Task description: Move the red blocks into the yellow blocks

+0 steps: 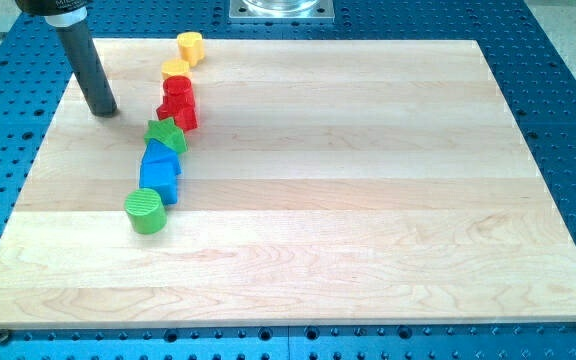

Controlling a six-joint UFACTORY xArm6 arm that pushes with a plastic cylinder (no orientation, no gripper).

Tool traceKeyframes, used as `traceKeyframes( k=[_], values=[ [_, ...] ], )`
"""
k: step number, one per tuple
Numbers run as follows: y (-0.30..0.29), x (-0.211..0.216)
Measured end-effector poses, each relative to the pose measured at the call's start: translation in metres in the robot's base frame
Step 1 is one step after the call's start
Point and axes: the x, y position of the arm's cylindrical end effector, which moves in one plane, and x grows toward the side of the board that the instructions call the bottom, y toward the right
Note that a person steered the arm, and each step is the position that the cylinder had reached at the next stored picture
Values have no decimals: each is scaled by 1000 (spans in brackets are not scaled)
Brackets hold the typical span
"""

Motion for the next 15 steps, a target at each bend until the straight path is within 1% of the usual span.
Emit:
traceKeyframes(
  k=[4,5,6,7,8,9,13,15],
  values=[
    [-1,-5],
    [-8,-13],
    [-19,-64],
    [-10,-107],
    [6,-88],
    [18,-41],
    [21,-47],
    [21,-34]
  ],
)
